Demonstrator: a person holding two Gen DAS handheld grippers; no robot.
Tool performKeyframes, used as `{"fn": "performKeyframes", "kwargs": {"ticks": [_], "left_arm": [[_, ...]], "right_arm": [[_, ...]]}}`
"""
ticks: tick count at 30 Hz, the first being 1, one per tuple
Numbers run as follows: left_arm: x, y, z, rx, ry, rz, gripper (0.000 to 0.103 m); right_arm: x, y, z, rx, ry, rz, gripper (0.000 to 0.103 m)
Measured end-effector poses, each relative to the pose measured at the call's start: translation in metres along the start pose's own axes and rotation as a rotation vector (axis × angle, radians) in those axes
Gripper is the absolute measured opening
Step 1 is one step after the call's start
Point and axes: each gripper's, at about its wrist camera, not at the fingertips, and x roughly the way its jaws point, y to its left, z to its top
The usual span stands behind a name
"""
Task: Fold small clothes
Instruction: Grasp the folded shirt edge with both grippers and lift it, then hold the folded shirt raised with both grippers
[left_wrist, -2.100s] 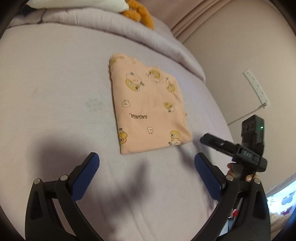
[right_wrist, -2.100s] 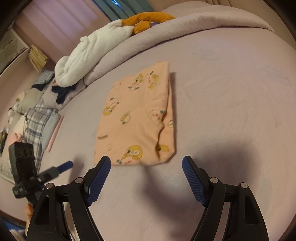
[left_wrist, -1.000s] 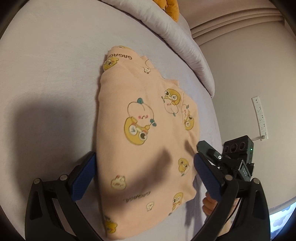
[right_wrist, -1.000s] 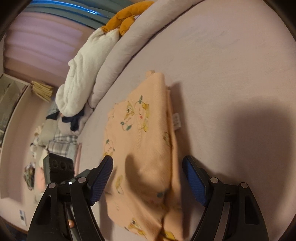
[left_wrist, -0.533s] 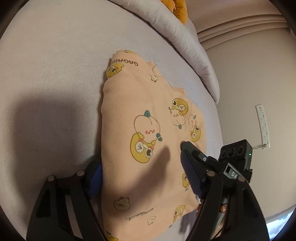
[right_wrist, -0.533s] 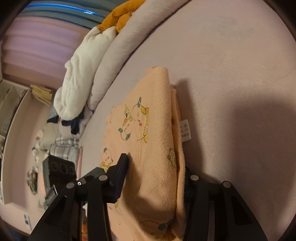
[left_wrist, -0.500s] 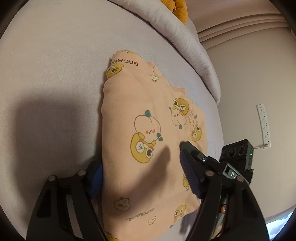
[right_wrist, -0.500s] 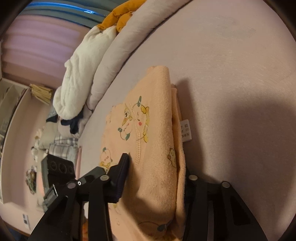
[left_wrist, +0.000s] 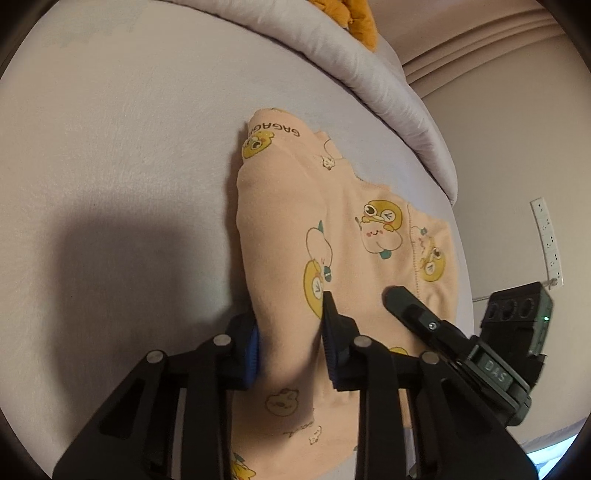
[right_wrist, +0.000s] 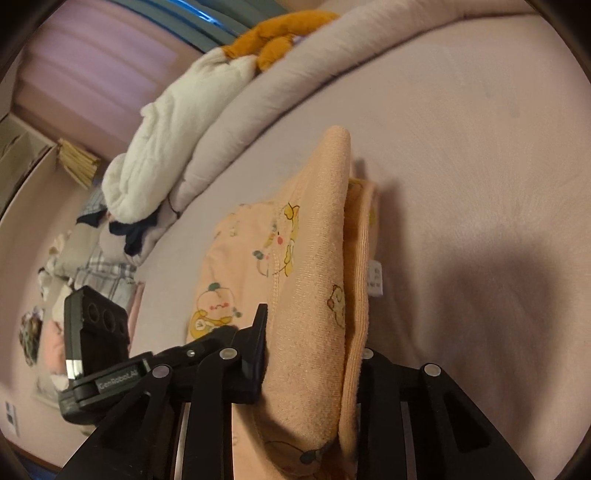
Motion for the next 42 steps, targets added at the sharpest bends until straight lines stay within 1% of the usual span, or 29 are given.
{"fn": "performKeyframes", "kwargs": {"ticks": [5, 13, 22, 29, 33, 38, 42], "left_arm": [[-0.008, -0.006, -0.009, 0.048, -0.007, 0.028, 0.026], [-0.01, -0.012, -0.013, 0.124, -0.018, 0.066, 0.025], [-0.049, -0.024, -0.042, 0.167, -0.065, 0.061, 0.025], [-0.059, -0.026, -0.044, 0.155, -0.102, 0.042, 0.025], [-0.059, -0.026, -0.047, 0.148, -0.125, 0.052, 0.025], [-0.074, -0.027, -0.055, 0.15, -0.163, 0.079, 0.025], [-0.089, -0.021, -0.067, 0.134, -0.181, 0.073, 0.025]], "right_arm": [[-0.01, 0.014, -0.011, -0.071, -0.017, -0.015, 0.028], [-0.026, 0.029, -0.031, -0.108, -0.009, 0.001, 0.028], [-0.057, 0.064, -0.058, -0.18, -0.035, 0.047, 0.028], [-0.078, 0.089, -0.078, -0.22, -0.049, 0.087, 0.028], [-0.083, 0.101, -0.089, -0.244, -0.046, 0.113, 0.028], [-0.085, 0.118, -0.102, -0.286, -0.039, 0.133, 0.028], [-0.09, 0.126, -0.11, -0.317, -0.038, 0.144, 0.028]]}}
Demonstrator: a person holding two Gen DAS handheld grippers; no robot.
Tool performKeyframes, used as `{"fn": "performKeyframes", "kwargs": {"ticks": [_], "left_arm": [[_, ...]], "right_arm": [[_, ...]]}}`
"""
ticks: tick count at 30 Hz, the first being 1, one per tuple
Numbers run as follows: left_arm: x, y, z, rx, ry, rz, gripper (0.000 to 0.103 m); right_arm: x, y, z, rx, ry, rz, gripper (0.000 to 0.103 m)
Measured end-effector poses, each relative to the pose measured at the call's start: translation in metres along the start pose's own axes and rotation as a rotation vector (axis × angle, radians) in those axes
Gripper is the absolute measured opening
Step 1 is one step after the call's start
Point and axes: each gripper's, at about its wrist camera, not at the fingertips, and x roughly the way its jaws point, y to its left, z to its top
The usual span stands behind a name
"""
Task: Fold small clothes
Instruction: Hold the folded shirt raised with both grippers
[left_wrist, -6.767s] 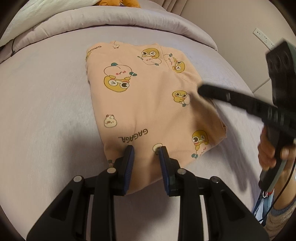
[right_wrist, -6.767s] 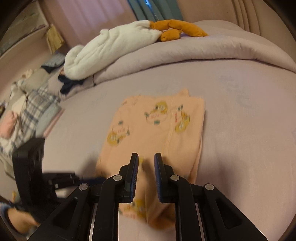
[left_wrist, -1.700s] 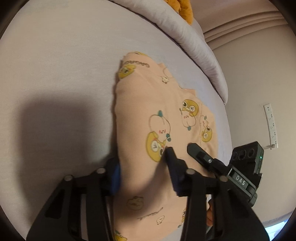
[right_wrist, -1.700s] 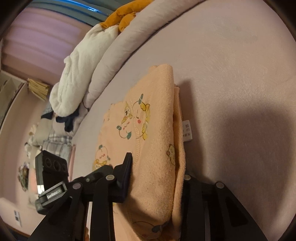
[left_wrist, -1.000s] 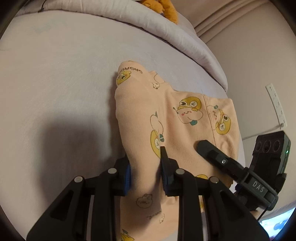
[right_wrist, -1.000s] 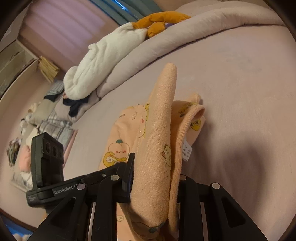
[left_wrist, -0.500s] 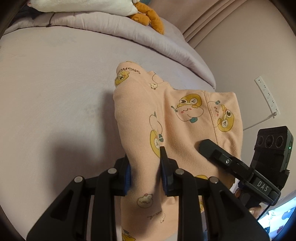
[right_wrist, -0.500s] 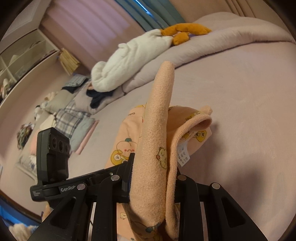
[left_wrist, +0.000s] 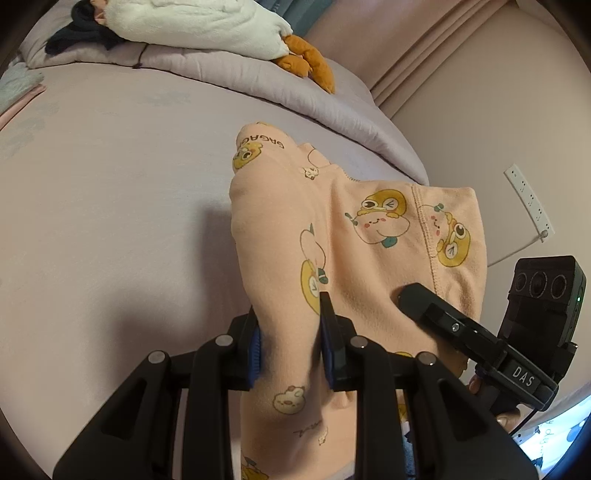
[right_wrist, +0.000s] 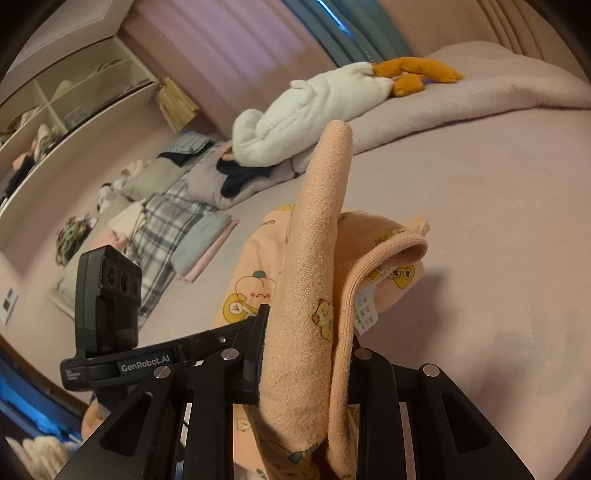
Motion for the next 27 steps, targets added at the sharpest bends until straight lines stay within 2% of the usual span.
{"fn": "performKeyframes", "kwargs": {"ticks": [7, 27], "left_arm": [[-0.018, 0.009, -0.006, -0.021, -0.026, -0.007, 0.025], [-0.069, 0.044, -0.032, -0.087, -0.102, 0.035, 0.024]], "right_arm": [[0.0, 0.016, -0.004, -0.037, 0.011, 0.023, 0.028], [0.021, 0.062, -0.013, -0.183, 0.083, 0.066, 0.028]]}}
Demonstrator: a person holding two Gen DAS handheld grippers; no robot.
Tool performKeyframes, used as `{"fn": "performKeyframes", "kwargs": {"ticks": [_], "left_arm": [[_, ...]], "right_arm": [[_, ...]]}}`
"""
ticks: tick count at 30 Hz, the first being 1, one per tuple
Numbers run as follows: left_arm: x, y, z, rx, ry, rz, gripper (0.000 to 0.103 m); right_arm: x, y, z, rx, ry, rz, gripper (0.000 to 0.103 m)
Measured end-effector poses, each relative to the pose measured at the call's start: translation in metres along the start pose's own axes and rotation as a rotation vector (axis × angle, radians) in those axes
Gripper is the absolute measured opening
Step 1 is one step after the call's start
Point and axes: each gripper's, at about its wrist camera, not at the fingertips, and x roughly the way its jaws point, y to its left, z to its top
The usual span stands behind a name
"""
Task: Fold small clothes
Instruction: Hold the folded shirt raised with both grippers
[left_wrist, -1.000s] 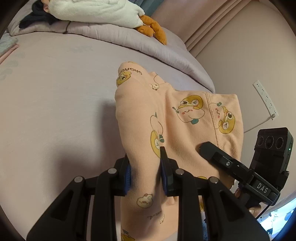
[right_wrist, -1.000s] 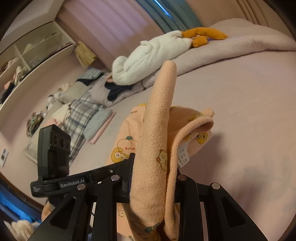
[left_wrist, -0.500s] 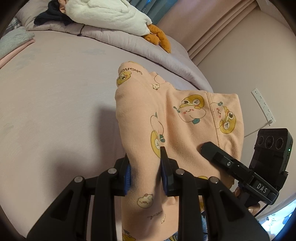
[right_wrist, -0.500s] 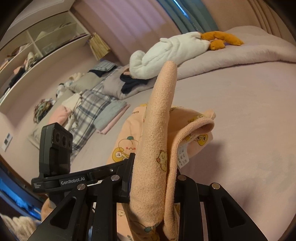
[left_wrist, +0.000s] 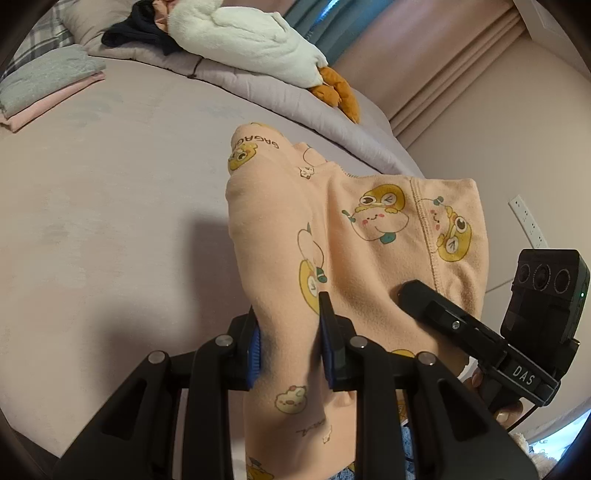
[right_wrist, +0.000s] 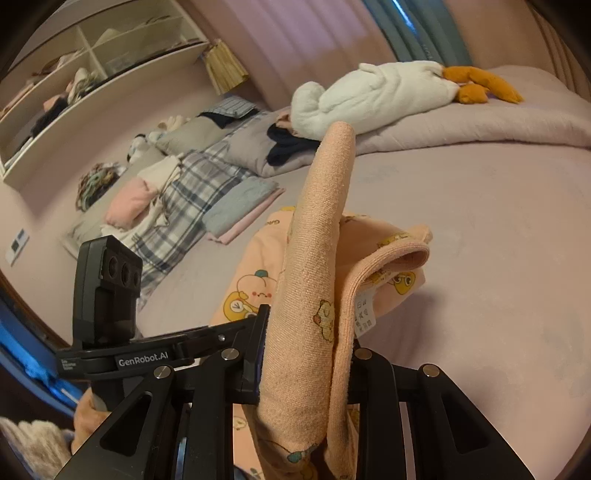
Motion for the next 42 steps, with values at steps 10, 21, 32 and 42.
{"fn": "performKeyframes", "kwargs": {"ticks": [10, 21, 32, 42], "left_arm": [[-0.017, 0.012, 0.0, -0.019, -0.041, 0.005, 0.024], [-0.024, 0.021, 0.001, -0.043, -0.055, 0.026, 0.024], [-0.023, 0.018, 0.001, -0.044, -0.046, 0.038, 0.024], [-0.021, 0.02, 0.001, -0.062, -0.037, 0.043, 0.024]], "right_arm": [[0.012, 0.017, 0.009, -0.049, 0.015, 0.009, 0.028], [0.026, 0.023, 0.014, -0.081, 0.039, 0.018, 0.028], [0.031, 0.023, 0.014, -0.079, 0.053, 0.016, 0.028], [0.037, 0.027, 0.014, -0.08, 0.07, 0.007, 0.028]]}}
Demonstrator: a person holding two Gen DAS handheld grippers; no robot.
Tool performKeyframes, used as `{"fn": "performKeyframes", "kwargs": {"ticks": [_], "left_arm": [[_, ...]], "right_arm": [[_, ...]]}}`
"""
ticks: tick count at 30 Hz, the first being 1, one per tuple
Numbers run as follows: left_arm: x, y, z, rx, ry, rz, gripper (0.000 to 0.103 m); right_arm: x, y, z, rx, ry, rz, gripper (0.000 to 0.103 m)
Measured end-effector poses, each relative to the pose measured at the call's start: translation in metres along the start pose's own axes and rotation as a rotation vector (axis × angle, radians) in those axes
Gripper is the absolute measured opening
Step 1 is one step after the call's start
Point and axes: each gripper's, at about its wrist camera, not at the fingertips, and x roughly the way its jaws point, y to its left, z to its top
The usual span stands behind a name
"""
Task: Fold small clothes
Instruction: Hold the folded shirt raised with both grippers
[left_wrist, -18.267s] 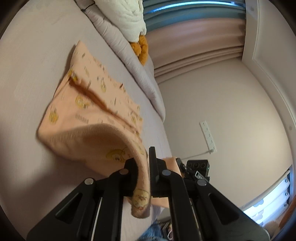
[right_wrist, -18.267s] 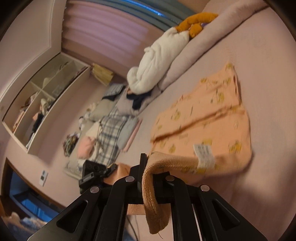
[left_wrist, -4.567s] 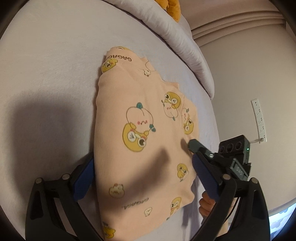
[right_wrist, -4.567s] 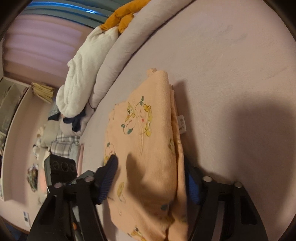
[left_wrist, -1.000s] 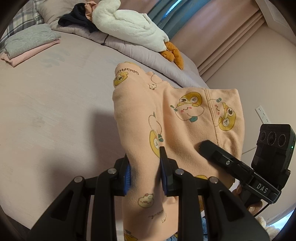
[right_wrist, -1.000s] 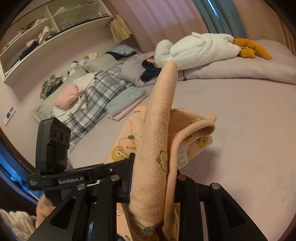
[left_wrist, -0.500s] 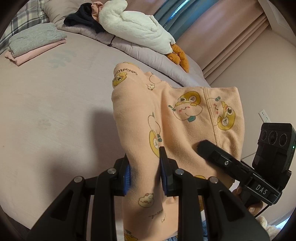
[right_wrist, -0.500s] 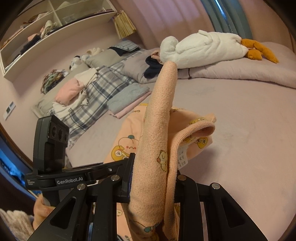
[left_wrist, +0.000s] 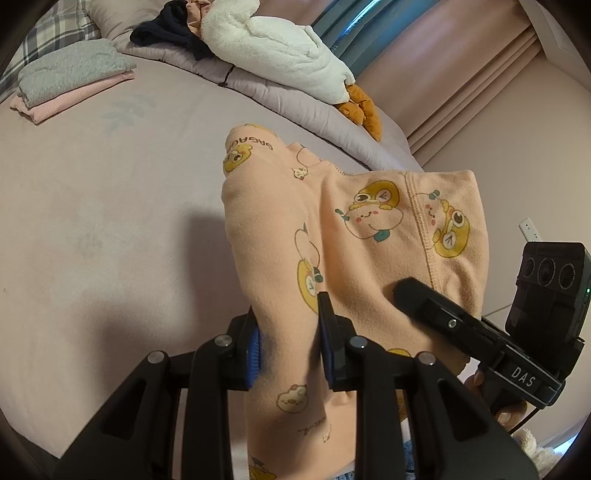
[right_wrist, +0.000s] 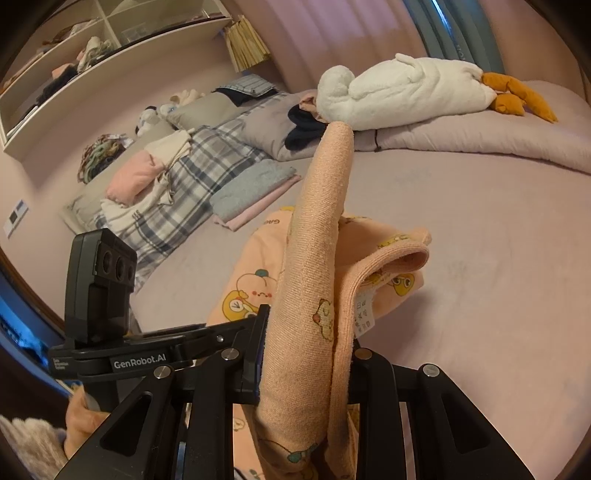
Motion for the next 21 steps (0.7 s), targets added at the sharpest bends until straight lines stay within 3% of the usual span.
{"fn": "performKeyframes", "kwargs": {"ticks": [21], "left_arm": [[0.014, 0.006, -0.001, -0.031, 0.032, 0.014, 0.024]], "right_arm": [[0.018, 0.0, 0.002, 0.005, 0.045, -0.014, 0.028]]}}
